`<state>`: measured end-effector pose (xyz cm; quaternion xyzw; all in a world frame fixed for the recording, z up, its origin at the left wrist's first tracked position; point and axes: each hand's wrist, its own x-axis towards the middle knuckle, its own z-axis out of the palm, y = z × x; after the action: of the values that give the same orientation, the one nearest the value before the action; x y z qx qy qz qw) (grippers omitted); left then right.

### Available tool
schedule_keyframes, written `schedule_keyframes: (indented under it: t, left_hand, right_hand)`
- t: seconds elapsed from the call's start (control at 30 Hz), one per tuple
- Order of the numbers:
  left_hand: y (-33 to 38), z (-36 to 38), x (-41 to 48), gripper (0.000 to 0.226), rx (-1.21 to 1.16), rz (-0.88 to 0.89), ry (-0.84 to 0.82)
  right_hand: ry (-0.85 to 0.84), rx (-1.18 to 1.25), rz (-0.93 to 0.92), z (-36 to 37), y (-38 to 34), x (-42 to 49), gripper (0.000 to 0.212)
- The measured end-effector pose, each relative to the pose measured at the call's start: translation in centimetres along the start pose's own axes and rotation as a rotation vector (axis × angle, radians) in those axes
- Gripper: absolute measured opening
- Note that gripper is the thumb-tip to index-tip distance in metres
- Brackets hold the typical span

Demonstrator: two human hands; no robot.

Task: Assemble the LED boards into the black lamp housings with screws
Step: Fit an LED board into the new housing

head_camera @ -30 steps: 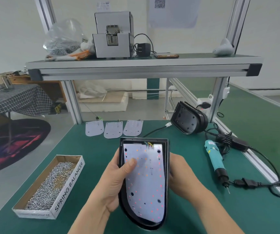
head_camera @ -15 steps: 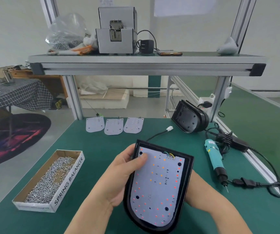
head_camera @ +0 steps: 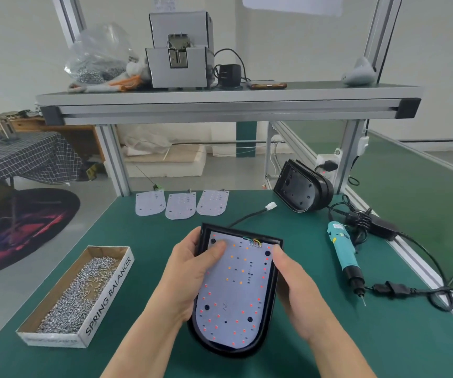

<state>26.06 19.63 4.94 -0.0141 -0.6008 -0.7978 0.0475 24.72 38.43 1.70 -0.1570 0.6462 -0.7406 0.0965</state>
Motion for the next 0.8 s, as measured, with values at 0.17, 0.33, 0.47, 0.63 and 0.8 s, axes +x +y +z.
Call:
schedule_keyframes:
  t: [0.17,0.33,0.47,0.63,0.8]
  left_hand:
    - [-0.1,0.2,0.1,0.011,0.079,0.111,-0.043]
    - [0.3,-0.6,0.6,0.024,0.183,0.122,-0.066]
    - [0.1,-0.5,0.4,0.033,0.125,0.135,-0.058]
    - [-0.4,-1.4,0.6,0.033,0.112,0.122,-0.077]
    - [-0.1,-3.7,1.4,0.044,-0.027,0.017,-0.222]
  right_hand:
    - [0.201,-0.176,-0.122,1.5,-0.3,0.2,0.031]
    - [0.247,-0.271,-0.172,1.8,-0.2,-0.1,0.032]
    - [0.191,-0.218,-0.157,1.7,-0.2,-0.1,0.035]
    - [0.150,-0.224,-0.196,1.9,-0.1,0.0,0.026]
    - [-0.349,-0.101,-0.005,-1.1,-0.9,0.4,0.061]
